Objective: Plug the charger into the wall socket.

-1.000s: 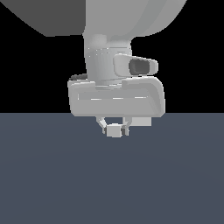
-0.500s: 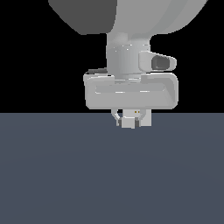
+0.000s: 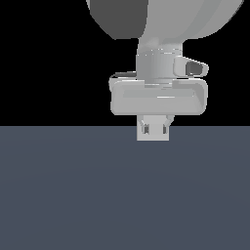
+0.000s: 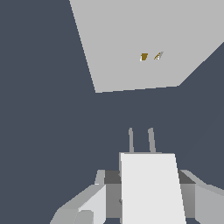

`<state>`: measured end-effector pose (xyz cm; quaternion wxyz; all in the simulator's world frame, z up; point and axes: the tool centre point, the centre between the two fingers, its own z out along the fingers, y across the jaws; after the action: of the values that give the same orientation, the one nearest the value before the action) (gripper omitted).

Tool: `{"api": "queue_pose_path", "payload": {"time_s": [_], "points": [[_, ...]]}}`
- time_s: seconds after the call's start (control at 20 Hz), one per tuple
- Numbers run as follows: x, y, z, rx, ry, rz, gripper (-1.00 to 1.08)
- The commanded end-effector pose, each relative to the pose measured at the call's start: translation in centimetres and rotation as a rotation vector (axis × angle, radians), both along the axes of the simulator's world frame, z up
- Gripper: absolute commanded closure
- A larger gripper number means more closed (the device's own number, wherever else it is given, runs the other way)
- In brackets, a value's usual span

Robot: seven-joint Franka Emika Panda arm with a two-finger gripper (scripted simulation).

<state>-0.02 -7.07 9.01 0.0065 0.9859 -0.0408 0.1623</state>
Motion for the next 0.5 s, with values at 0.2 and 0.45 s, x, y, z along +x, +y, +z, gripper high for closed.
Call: {"api": "queue_pose_path", "payload": {"time_s": [0.2, 0.45], "points": [[1.2, -1.2, 0.7, 0.001, 0.002, 0.058, 1.08], [1.8, -1.7, 0.9, 0.001, 0.004, 0.083, 1.08]]}}
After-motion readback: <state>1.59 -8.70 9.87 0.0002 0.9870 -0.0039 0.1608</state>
